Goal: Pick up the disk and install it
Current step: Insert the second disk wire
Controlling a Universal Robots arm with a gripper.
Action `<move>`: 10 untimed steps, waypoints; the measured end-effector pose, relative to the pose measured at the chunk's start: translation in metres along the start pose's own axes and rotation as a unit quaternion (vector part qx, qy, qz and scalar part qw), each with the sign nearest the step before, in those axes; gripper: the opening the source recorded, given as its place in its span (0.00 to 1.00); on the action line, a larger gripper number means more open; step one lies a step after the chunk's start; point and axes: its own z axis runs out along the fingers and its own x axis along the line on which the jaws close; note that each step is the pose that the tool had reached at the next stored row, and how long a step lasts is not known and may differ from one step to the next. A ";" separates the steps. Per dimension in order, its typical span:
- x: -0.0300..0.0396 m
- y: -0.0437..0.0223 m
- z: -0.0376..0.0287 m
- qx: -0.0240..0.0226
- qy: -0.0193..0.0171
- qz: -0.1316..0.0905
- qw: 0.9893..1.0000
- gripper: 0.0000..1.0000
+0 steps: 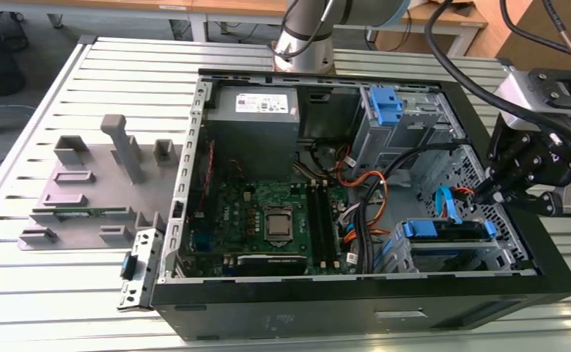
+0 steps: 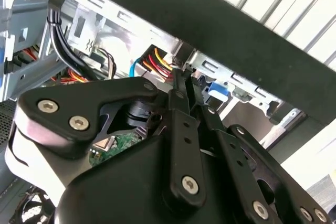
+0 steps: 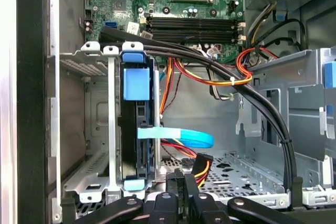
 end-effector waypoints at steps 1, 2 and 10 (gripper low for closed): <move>0.0001 0.0022 0.0000 0.001 0.000 0.000 1.000 0.17; 0.0001 0.0041 0.0001 0.001 0.000 0.000 1.000 0.17; 0.0002 0.0052 0.0001 0.001 0.000 0.000 1.000 0.17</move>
